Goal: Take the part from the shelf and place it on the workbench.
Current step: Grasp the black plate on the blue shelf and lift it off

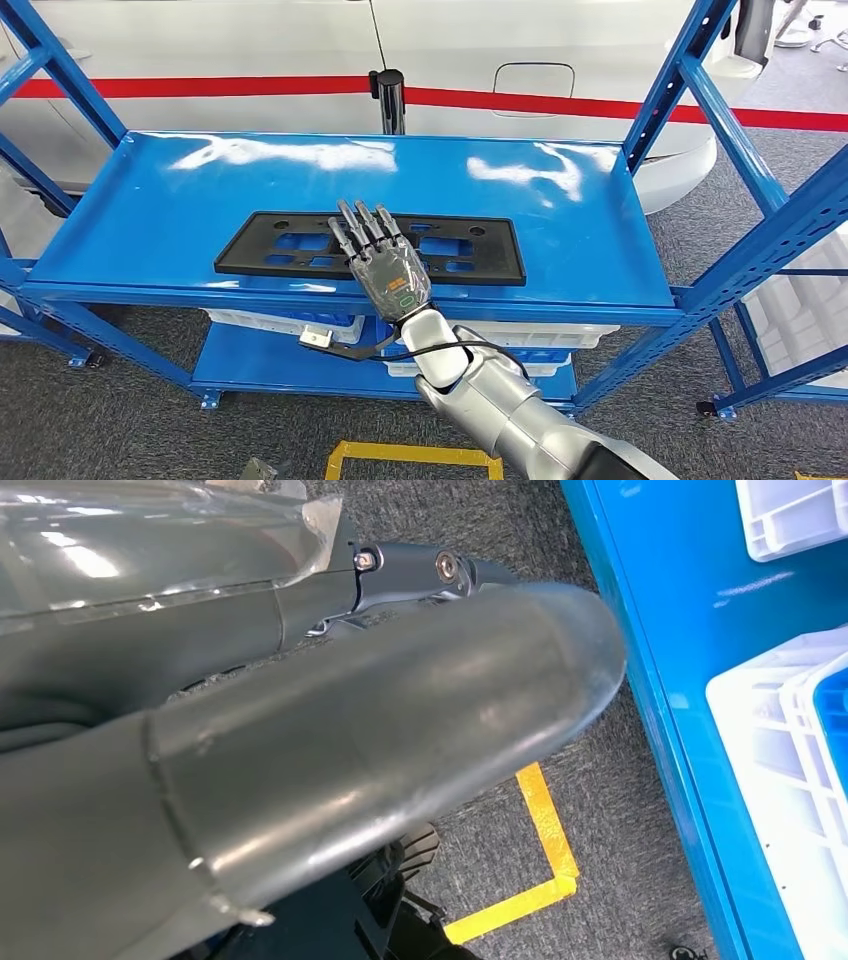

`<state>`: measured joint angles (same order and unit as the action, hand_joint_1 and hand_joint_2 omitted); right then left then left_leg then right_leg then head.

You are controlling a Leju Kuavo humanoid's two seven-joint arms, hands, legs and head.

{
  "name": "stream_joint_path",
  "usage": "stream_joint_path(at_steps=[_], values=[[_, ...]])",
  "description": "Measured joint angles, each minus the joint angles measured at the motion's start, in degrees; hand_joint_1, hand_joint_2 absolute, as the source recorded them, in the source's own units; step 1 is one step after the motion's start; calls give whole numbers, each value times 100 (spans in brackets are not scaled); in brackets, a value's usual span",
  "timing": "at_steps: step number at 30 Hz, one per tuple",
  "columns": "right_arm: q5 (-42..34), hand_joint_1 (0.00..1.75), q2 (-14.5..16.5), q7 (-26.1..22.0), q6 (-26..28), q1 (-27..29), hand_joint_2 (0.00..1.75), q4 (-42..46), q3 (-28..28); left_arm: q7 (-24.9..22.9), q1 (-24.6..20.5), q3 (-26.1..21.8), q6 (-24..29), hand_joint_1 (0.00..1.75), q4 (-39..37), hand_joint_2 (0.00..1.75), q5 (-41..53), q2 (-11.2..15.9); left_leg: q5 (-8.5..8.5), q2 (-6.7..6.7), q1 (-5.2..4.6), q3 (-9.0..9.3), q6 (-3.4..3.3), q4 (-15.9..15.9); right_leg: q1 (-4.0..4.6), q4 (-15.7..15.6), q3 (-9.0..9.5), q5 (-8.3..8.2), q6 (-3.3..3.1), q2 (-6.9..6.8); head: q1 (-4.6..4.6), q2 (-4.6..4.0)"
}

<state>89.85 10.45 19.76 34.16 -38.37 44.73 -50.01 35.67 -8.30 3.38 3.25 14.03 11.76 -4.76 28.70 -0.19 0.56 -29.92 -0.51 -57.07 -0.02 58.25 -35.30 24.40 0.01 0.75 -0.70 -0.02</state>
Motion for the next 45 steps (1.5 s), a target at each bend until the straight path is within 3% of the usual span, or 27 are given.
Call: stream_joint_path(at_steps=[8, 21, 36, 37, 41, 42, 45], values=[[0, 0, 41, -11, -191, -101, 175, -51, 0, 3, -44, 0, 51, 0, 0, 0, -1, -2, 0, 0, -1, -1, 0, 0, -1, 0, 1, 0, 0, 0, 0, 0], [0, 0, 287, -19, -316, -425, 175, -1061, 365, 130, -62, -2, 197, 0, 0, 0, 22, -75, 0, 0, 0, 0, 0, 0, -1, 0, 0, 0, 0, -1, 0, 0], [0, 0, 304, 424, -448, -740, 175, -1593, 495, 121, -75, -2, 136, 0, 0, 0, 38, -114, 0, 0, -1, 2, 0, -1, -1, 0, 1, 0, 0, 0, 0, 0], [0, 9, 304, 430, -452, -750, 175, -1613, 510, 121, -75, -2, 131, 0, 0, 0, 40, -115, 0, 0, -1, 3, 0, -1, -1, 0, 1, 0, 0, 0, 0, 0], [0, 164, 294, 492, -510, -798, 175, -1694, 559, 120, -80, -2, 104, 0, 0, 0, 76, -126, 0, 0, 0, 3, 0, -1, -1, 0, 1, 0, 0, -1, 0, 0], [0, 169, 285, 500, -513, -804, 175, -1711, 574, 119, -80, -2, 100, 0, 1, 0, 90, -132, 0, 0, 0, 3, 0, -1, -1, 0, 1, 0, 0, -1, 0, 0], [0, 158, 253, 497, -486, -795, 175, -1734, 599, 102, -86, -2, 95, 0, 1, 0, 108, -152, 0, 1, 0, 2, 0, -1, -1, 0, 1, 0, 0, 0, 0, 0]])
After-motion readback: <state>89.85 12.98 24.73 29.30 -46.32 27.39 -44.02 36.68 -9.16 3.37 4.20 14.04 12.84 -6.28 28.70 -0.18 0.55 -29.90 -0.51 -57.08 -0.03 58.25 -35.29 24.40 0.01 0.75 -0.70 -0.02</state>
